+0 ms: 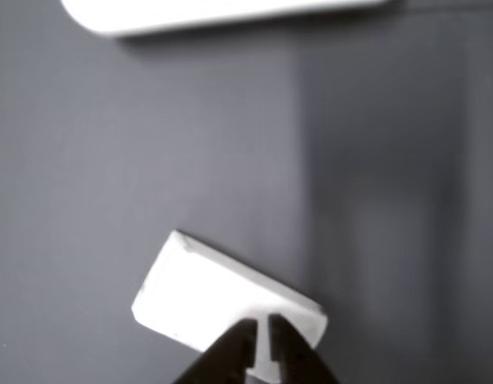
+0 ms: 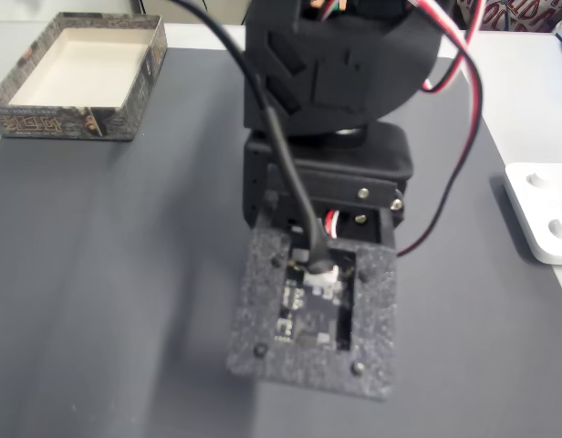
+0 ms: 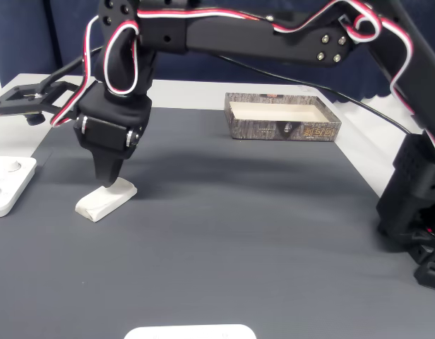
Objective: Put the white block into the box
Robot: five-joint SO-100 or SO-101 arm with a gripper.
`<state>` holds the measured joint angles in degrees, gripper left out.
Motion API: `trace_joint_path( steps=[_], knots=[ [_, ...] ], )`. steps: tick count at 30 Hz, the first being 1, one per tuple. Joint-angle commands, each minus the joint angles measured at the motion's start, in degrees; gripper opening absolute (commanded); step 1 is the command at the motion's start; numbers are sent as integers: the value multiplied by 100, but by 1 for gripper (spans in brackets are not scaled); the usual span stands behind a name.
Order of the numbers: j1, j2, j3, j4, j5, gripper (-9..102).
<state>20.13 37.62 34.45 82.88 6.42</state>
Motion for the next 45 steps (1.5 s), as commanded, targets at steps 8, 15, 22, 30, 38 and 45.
trace_joint_path(
  steps=[8,15,22,30,38,45],
  knots=[
    [-70,123,-536,220,53,-2],
    [-70,158,-773,738,896,-2],
    [-62,158,-1011,993,2268,-2],
    [-105,35,-1362,1072,3656,-2],
    [-79,-62,-1696,1573,4421,-2],
    [-88,-176,-1951,1644,4913,2]
  ],
)
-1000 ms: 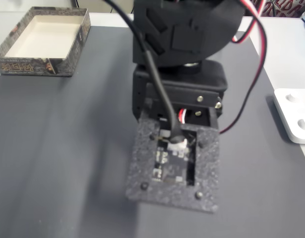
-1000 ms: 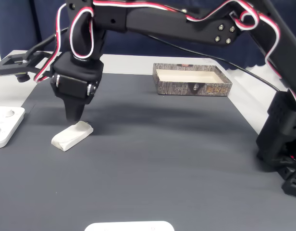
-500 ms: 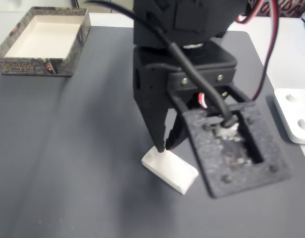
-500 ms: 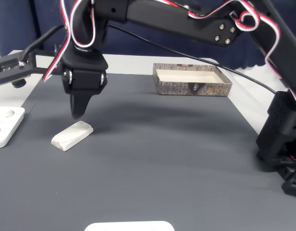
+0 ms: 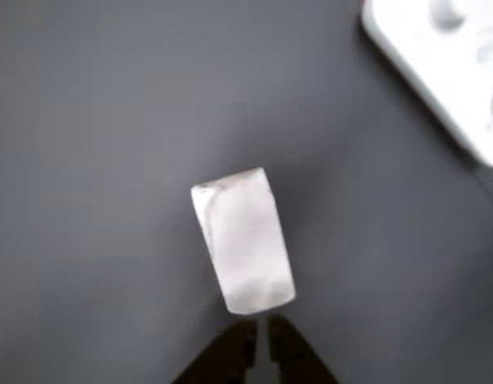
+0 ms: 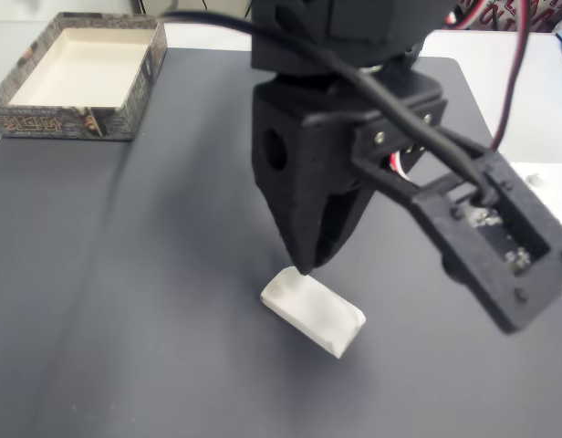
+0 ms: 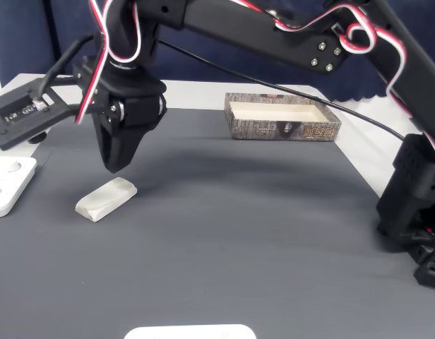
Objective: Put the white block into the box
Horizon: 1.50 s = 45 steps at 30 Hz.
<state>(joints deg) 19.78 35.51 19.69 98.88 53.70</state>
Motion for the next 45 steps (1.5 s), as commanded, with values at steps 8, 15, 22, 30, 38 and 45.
trace_joint_path(
  steps=[8,15,22,30,38,45],
  knots=[
    [-62,-334,-1072,53,527,1],
    [-97,-809,-1723,62,624,2],
    [-132,-1055,-2171,70,650,0],
    [-158,-905,-1749,70,773,2],
    [-193,-773,-1494,88,905,2],
    [-220,-606,-1257,114,1143,4]
  ],
)
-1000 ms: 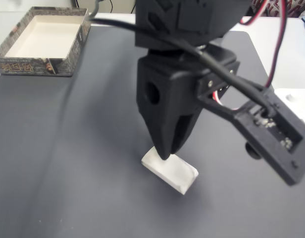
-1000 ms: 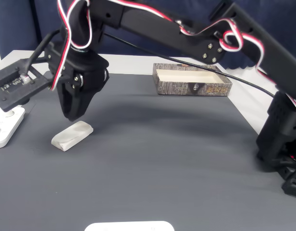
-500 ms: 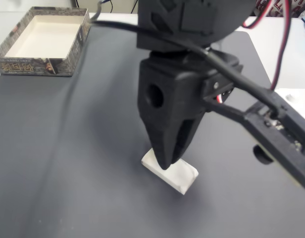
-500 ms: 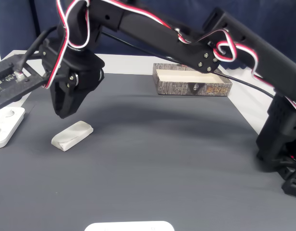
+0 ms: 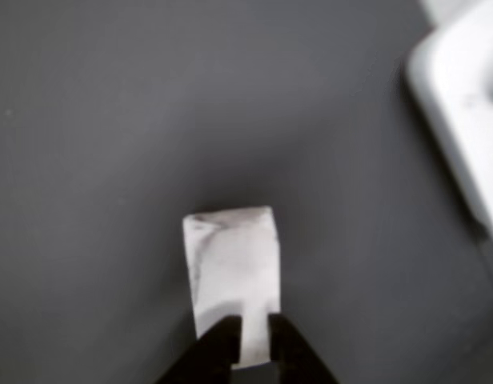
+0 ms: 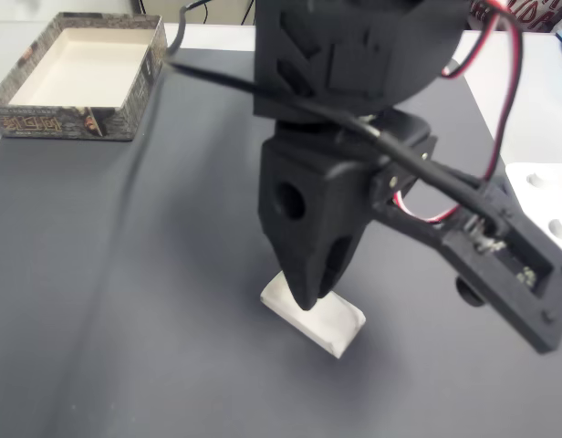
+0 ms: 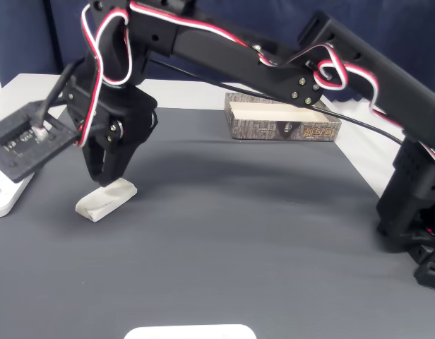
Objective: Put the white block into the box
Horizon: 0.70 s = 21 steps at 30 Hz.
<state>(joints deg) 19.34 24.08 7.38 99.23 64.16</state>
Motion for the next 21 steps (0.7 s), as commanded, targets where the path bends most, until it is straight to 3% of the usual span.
trace_joint_path(
  steps=[1,21],
  knots=[
    [-176,562,-26,79,105,4],
    [-158,765,35,88,185,8]
  ],
)
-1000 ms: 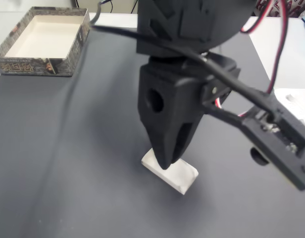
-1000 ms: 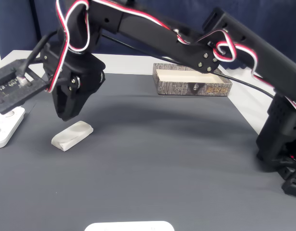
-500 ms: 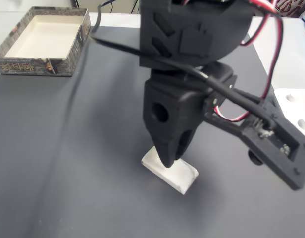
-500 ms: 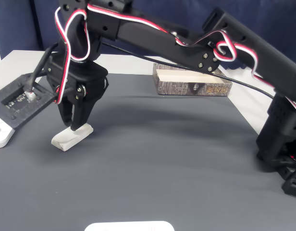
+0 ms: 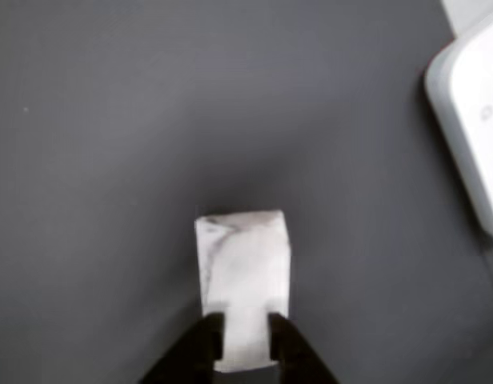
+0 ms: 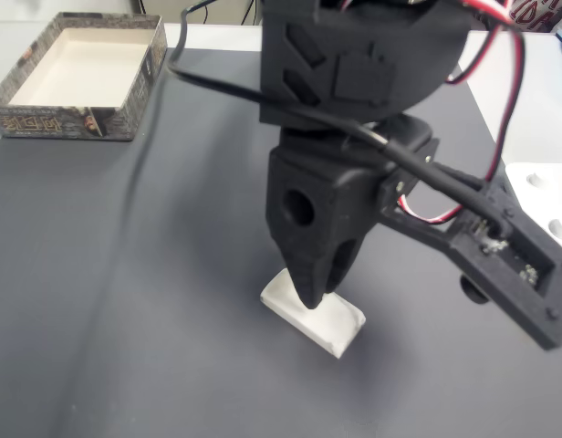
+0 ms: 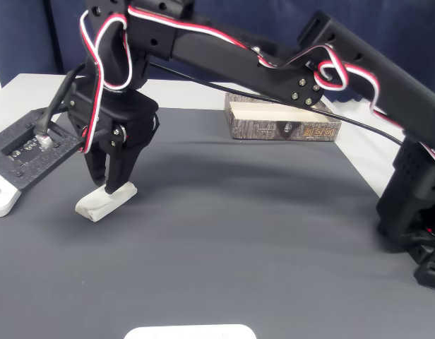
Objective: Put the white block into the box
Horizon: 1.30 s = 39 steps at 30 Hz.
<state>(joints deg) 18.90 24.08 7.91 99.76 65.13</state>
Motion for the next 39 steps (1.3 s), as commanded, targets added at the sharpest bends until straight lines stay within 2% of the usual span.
trace_joint_path(
  steps=[1,9,19,39],
  knots=[
    [-114,773,-9,35,105,9],
    [53,923,0,35,545,20],
    [229,940,-158,18,765,28],
    [422,316,-694,-264,272,33]
  ],
)
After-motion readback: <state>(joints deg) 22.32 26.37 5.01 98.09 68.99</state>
